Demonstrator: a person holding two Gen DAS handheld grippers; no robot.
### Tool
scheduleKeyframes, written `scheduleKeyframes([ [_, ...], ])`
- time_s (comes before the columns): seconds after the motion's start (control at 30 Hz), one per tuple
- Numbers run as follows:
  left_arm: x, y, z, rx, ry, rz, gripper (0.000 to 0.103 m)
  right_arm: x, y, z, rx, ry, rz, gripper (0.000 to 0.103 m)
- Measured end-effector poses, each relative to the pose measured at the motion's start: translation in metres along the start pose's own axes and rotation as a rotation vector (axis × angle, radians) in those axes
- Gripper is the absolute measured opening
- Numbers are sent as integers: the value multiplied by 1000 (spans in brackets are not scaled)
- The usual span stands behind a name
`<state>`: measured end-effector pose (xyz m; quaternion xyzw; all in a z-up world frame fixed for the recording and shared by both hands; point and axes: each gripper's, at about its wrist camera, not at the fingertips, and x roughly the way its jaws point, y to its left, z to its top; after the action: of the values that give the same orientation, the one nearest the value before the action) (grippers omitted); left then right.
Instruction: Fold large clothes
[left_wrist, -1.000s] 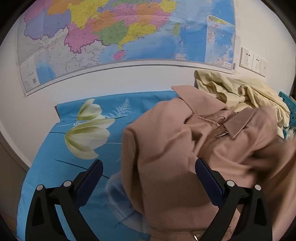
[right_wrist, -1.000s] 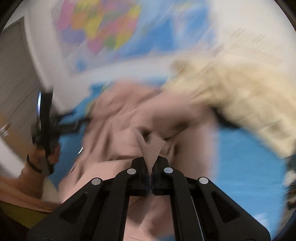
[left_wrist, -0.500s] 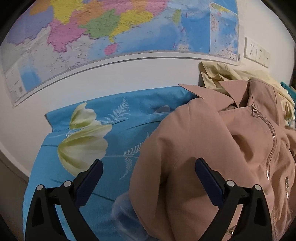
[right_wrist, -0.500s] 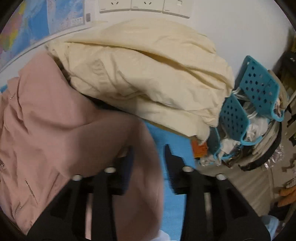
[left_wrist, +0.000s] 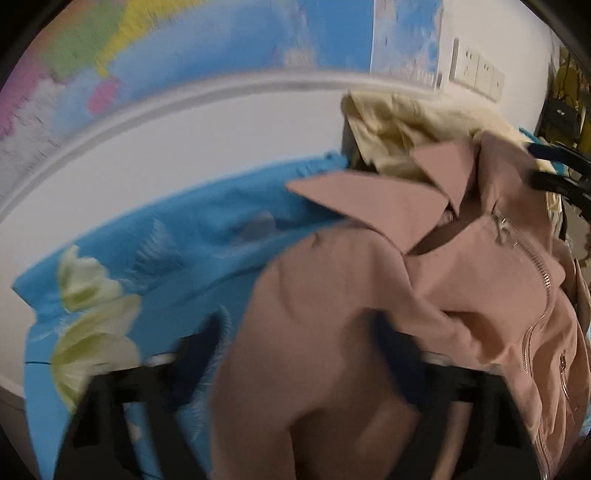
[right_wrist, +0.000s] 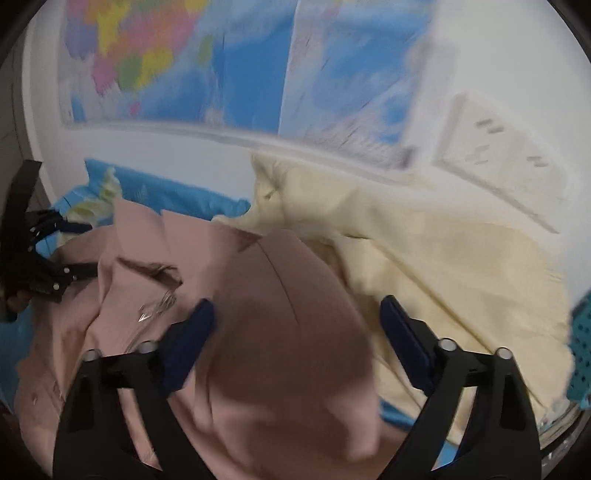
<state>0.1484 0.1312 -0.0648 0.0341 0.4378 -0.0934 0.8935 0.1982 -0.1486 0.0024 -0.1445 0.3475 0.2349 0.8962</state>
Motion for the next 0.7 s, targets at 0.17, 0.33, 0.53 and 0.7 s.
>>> scheduleKeyframes([
  [0.17, -30, 23, -13, -148, -106, -37, 2, -10, 13, 18, 15, -13, 196, 16],
  [0.33, -139, 39, -17, -215, -396, -52, 1, -102, 19, 44, -12, -332, 278, 14],
  [0.53, -156, 32, -23, -190, -450, 68, 7, -47, -8, 67, 52, -301, 149, 20],
  [0.7, -63, 18, -39, -59, -119, 122, 14, 30, -7, 18, 15, -45, 91, 23],
])
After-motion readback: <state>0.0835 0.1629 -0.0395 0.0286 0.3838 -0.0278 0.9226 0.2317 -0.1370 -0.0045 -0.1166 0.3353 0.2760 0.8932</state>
